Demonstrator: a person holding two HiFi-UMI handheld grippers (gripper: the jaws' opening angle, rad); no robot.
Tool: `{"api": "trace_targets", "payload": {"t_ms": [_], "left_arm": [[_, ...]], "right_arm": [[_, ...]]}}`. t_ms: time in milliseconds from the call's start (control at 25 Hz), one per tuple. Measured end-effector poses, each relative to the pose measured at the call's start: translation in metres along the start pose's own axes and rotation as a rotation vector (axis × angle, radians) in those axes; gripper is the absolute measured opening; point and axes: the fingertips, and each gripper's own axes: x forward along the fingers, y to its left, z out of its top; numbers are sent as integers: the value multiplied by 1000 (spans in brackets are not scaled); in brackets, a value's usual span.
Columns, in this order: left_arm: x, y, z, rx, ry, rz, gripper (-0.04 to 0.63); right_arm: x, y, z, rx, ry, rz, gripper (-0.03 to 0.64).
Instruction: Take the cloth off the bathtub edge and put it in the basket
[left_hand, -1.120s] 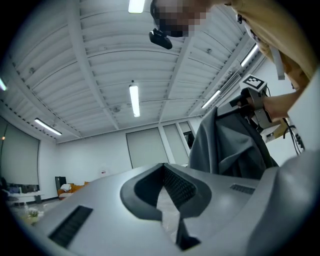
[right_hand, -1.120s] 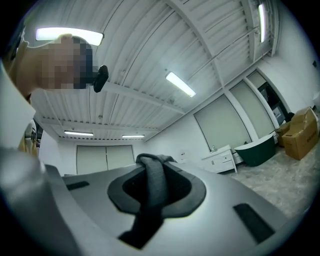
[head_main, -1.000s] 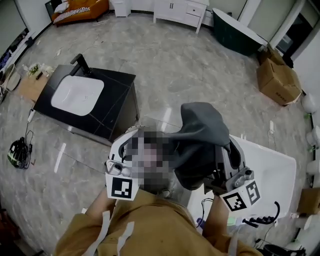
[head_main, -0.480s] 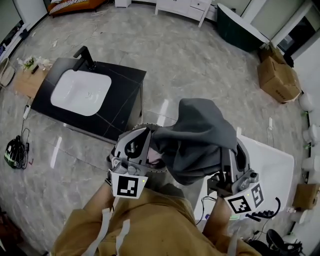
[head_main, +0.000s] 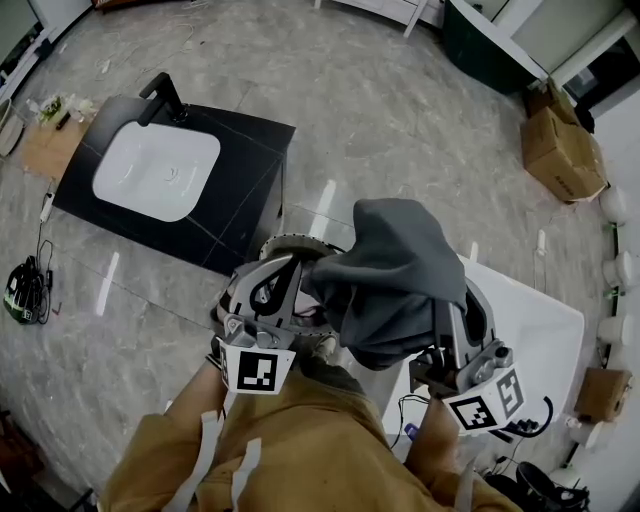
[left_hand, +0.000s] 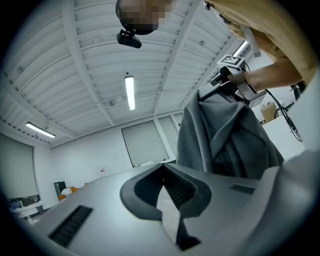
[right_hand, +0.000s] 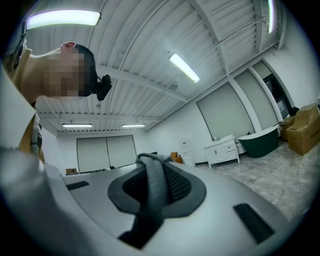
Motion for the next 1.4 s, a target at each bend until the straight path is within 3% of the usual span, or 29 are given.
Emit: {"api": "trace_targets", "payload": {"t_ms": [560, 760, 1000, 1400], "left_arm": [[9, -2, -48, -29, 87, 33, 3], [19, -6, -68, -27, 117, 27, 3], [31, -24, -119, -44, 144, 37, 3], [31, -86, -205, -22, 181, -10, 3]], "right_arm": [[25, -15, -74, -15, 140, 39, 54], [36, -27, -127, -9, 224, 41, 54], [47, -46, -207, 3, 312, 60, 54], [44, -80, -328, 24, 387, 66, 54]]}}
